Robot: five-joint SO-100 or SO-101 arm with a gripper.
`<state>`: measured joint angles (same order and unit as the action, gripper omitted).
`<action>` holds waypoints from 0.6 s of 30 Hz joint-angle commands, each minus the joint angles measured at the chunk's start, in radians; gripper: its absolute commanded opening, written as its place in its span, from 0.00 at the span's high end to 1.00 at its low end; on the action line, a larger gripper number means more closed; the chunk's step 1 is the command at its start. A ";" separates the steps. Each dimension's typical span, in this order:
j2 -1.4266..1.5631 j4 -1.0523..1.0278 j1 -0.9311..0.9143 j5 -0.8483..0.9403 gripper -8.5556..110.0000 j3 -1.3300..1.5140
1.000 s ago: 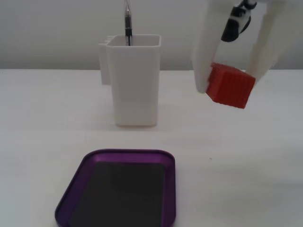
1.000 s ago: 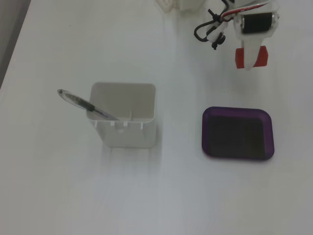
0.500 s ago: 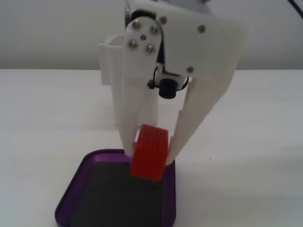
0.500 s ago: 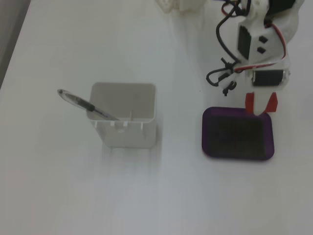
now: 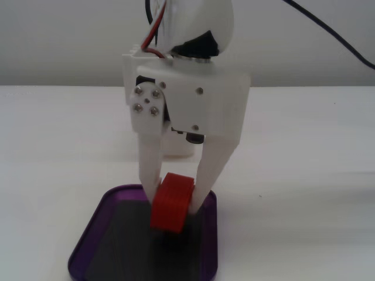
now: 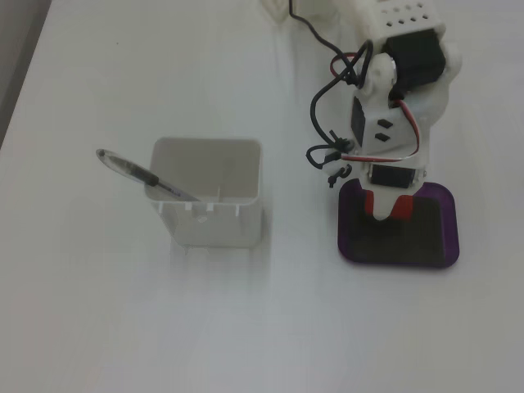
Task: Pick up the red cube and place it in the box.
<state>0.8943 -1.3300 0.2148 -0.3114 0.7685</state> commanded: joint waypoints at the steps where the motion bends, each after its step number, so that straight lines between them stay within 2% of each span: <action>1: 0.012 -0.002 -0.002 0.003 0.93 -0.037; 13: 0.011 -0.025 -0.012 0.008 0.93 -0.035; 18: 0.009 -0.029 -0.014 0.067 0.93 -0.034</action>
<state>0.8882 -1.3514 0.2025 -0.2684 0.7685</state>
